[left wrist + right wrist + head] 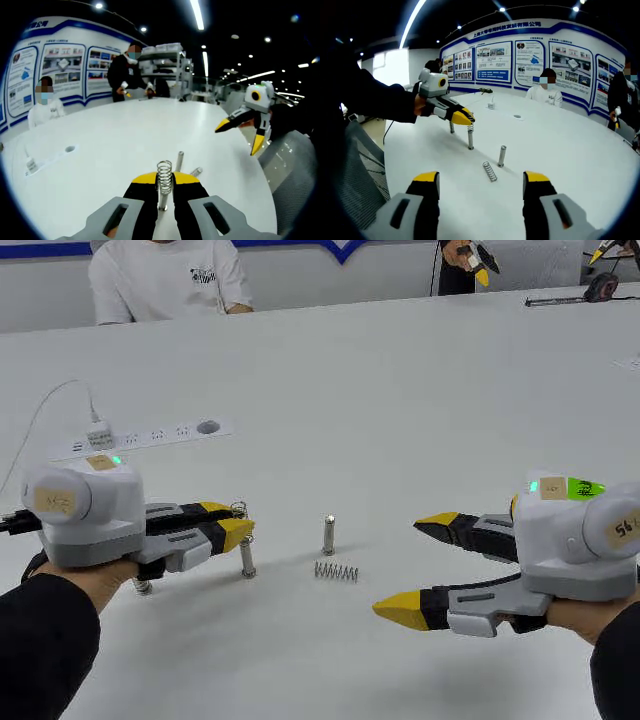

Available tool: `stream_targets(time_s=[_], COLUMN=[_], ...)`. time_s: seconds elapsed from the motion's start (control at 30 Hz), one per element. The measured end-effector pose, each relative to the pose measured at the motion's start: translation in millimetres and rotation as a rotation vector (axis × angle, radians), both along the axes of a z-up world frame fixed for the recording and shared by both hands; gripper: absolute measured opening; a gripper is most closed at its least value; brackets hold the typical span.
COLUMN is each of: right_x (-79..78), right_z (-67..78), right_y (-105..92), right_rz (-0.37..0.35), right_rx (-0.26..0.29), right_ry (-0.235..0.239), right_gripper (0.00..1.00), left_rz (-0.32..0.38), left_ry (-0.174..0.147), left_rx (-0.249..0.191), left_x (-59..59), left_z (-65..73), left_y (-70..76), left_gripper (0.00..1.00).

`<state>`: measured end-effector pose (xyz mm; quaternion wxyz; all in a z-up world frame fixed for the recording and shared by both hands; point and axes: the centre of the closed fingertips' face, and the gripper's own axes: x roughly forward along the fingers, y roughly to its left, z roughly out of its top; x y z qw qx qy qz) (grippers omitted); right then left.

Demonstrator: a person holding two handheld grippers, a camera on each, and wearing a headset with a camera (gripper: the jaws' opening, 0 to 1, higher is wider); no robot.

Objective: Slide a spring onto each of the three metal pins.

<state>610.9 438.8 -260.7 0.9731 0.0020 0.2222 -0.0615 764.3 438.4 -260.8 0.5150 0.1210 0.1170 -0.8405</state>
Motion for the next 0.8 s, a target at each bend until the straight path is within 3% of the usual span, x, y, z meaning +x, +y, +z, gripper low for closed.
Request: stream_targets(time_s=[0.8], right_x=[-0.6], right_z=[-3.8], right_y=[0.7], right_rz=[0.003], right_rx=[0.014], right_ry=[0.007], right_gripper=[0.68], left_rz=[0.007], left_ry=[-0.002], left_rx=[0.012], left_x=[1.6], left_z=[-8.5], left_y=[0.0], left_gripper=[0.10])
